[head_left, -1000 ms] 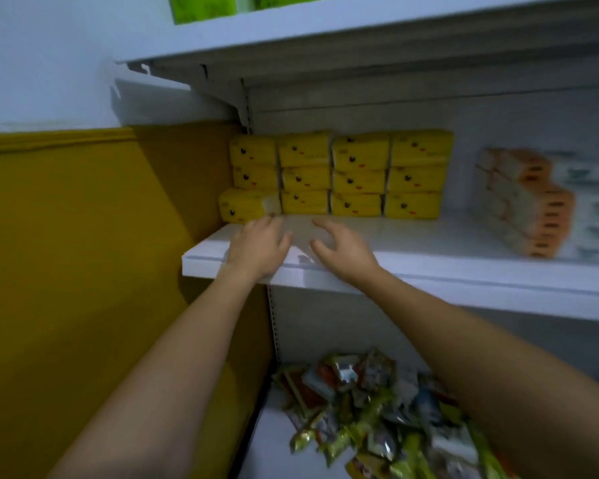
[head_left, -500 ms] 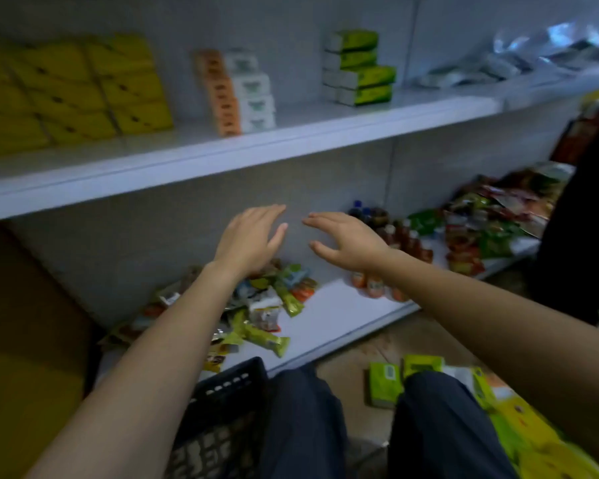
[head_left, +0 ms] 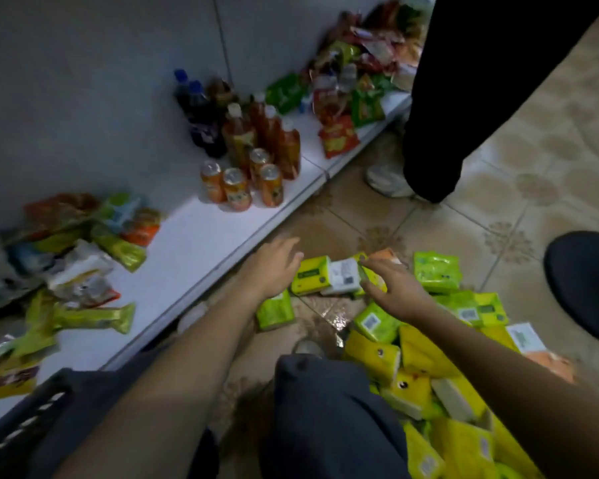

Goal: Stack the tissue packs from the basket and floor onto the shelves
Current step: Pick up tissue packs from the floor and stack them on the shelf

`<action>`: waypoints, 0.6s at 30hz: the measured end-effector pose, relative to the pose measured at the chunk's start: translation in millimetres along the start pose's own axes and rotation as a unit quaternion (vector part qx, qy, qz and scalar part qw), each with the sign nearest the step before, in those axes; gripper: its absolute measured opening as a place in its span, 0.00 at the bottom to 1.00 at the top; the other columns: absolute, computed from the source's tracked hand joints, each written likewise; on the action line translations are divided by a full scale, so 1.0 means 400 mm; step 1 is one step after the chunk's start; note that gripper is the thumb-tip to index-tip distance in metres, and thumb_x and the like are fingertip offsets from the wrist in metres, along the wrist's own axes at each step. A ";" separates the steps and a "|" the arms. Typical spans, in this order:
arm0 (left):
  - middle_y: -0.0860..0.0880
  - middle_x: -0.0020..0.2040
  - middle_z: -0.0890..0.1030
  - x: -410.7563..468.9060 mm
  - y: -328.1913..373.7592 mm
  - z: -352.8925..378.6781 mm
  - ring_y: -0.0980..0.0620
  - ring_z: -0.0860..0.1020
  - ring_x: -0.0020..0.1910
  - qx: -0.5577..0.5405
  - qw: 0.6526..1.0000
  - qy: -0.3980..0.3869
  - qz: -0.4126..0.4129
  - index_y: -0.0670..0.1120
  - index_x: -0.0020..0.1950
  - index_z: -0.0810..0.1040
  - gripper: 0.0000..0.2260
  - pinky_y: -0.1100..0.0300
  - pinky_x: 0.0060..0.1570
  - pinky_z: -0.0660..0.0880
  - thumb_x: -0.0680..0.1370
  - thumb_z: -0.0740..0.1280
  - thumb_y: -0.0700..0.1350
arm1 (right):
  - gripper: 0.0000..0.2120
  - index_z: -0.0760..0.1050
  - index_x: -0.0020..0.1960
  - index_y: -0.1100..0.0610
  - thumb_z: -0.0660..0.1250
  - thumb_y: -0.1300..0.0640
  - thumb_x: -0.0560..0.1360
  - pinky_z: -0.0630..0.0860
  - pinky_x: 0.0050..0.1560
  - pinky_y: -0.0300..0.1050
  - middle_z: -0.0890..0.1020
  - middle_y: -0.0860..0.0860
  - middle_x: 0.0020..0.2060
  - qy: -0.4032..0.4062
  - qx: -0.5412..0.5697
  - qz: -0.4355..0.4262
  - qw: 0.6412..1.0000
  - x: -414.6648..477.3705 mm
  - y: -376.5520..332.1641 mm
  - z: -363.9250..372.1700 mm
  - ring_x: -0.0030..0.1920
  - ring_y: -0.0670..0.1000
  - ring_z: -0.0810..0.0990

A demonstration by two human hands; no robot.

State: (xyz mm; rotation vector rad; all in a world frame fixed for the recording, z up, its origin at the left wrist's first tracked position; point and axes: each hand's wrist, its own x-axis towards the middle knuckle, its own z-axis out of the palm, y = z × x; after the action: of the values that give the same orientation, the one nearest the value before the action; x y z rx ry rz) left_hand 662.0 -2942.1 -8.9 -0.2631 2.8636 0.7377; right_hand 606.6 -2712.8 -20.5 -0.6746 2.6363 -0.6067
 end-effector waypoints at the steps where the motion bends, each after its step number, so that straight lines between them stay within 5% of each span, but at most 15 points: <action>1: 0.42 0.69 0.71 0.013 -0.009 0.053 0.44 0.69 0.67 -0.009 1.000 -0.023 0.002 0.43 0.71 0.67 0.21 0.56 0.66 0.64 0.81 0.53 0.51 | 0.21 0.69 0.68 0.55 0.64 0.52 0.76 0.64 0.66 0.46 0.73 0.55 0.66 -0.015 0.018 0.021 0.999 -0.012 0.029 0.037 0.67 0.55 0.69; 6: 0.41 0.72 0.66 0.060 -0.015 0.349 0.45 0.64 0.71 -0.121 0.976 -0.180 -0.026 0.45 0.74 0.61 0.21 0.59 0.66 0.62 0.81 0.56 0.46 | 0.20 0.69 0.68 0.58 0.64 0.56 0.77 0.59 0.67 0.40 0.69 0.59 0.68 -0.070 0.078 0.162 0.981 -0.105 0.182 0.249 0.70 0.55 0.66; 9: 0.45 0.75 0.62 0.065 0.002 0.470 0.47 0.61 0.73 -0.165 0.951 -0.258 -0.030 0.47 0.75 0.58 0.22 0.59 0.69 0.58 0.81 0.57 0.48 | 0.20 0.70 0.68 0.56 0.64 0.54 0.77 0.60 0.68 0.44 0.67 0.58 0.69 -0.071 0.082 0.239 0.965 -0.172 0.220 0.319 0.71 0.57 0.64; 12: 0.44 0.72 0.67 0.075 0.014 0.552 0.45 0.68 0.69 -0.204 0.919 -0.332 -0.058 0.48 0.76 0.58 0.25 0.57 0.66 0.65 0.80 0.59 0.49 | 0.21 0.73 0.65 0.60 0.64 0.51 0.75 0.65 0.65 0.51 0.71 0.62 0.64 -0.014 0.082 0.288 0.954 -0.197 0.239 0.352 0.65 0.62 0.69; 18: 0.41 0.73 0.64 0.067 0.018 0.694 0.43 0.67 0.69 -0.208 0.889 -0.392 -0.114 0.54 0.77 0.46 0.45 0.49 0.67 0.67 0.64 0.59 0.66 | 0.26 0.60 0.72 0.57 0.63 0.55 0.77 0.63 0.66 0.49 0.66 0.62 0.66 0.000 0.187 0.408 0.894 -0.167 0.238 0.364 0.67 0.61 0.65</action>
State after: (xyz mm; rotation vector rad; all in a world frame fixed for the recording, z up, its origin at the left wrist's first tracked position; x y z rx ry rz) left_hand 668.2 -2803.2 -250.7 -0.2681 1.8656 1.0933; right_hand 689.3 -2648.3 -174.6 0.5331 2.3726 -0.7824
